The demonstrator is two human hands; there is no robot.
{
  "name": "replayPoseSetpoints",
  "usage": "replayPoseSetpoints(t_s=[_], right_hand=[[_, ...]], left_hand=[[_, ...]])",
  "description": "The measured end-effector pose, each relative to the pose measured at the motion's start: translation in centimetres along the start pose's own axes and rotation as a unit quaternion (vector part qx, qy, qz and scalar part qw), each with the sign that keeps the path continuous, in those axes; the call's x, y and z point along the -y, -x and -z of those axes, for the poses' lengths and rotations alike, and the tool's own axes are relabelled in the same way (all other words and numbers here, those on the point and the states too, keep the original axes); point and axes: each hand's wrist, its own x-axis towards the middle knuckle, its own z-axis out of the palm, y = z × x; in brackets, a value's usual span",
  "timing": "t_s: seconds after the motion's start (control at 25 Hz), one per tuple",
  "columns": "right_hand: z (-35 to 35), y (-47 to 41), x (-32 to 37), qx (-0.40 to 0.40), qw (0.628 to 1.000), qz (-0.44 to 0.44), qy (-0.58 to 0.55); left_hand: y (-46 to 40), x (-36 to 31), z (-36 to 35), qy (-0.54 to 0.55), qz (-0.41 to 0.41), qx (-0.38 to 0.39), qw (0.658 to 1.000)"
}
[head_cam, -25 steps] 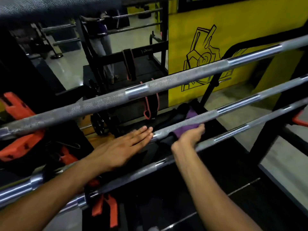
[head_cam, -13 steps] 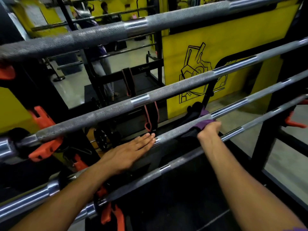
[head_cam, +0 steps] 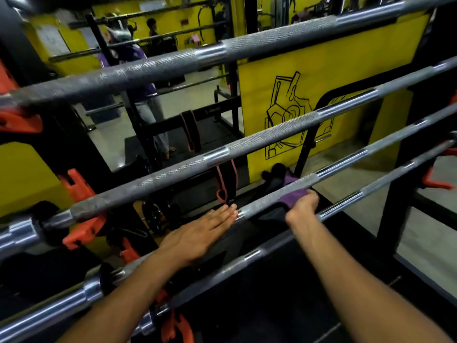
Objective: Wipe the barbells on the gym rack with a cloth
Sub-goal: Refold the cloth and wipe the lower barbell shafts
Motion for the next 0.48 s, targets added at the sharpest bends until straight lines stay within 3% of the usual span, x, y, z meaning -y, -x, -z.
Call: replayPoseSetpoints(t_s=[0.16,0.32,0.48], right_hand=[[0.2,-2.5,2.9,-0.039,0.998,0.04,-0.004],[-0.6,1.5,-2.2,0.04,0.998,0.015,-0.051],[0.6,3.4,-3.0,0.077,0.997,-0.024,0.001]], left_hand=[[-0.2,0.6,-0.1,-0.007,0.003,0.01,1.0],[-0.4,-0.3,0.9,-0.001,0.033,0.048,0.998],[1.7,-2.4,3.7,-0.082,0.023,-0.005,0.996]])
